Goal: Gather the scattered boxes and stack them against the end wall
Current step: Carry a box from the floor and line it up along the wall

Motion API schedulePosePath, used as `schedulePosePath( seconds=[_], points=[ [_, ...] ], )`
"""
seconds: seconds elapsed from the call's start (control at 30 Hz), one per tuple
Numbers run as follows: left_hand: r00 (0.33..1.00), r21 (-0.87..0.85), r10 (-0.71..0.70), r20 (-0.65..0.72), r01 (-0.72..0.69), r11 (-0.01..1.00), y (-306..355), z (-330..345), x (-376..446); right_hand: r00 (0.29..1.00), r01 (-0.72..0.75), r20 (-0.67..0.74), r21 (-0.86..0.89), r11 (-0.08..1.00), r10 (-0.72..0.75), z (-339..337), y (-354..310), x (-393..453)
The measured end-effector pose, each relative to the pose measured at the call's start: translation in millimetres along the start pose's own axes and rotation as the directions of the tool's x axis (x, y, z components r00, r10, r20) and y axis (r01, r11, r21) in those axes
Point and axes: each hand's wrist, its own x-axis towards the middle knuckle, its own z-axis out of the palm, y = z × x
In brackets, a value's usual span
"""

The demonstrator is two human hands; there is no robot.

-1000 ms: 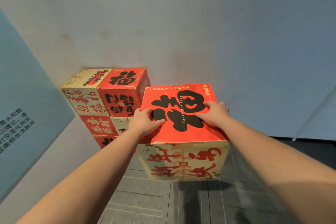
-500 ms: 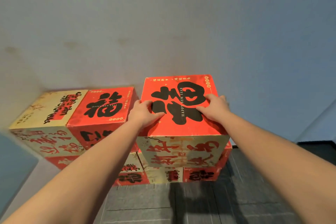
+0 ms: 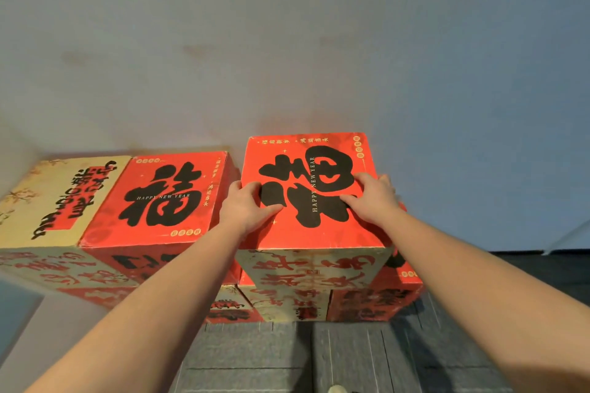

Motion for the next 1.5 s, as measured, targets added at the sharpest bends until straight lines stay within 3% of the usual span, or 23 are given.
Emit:
schedulePosePath(
  seconds=[0.43, 1.5],
  points=[
    [0.997, -0.017, -0.073, 0.004, 0.073, 0.997, -19, 39, 54, 0.997, 0.027, 0.072, 0.013, 1.000, -0.028, 39, 10, 65],
    [0.994, -0.009, -0.097, 0.046, 0.098, 0.995, -57, 58, 74, 0.998, 0.008, 0.061, 0.020, 1.000, -0.009, 78, 10, 65]
  ],
)
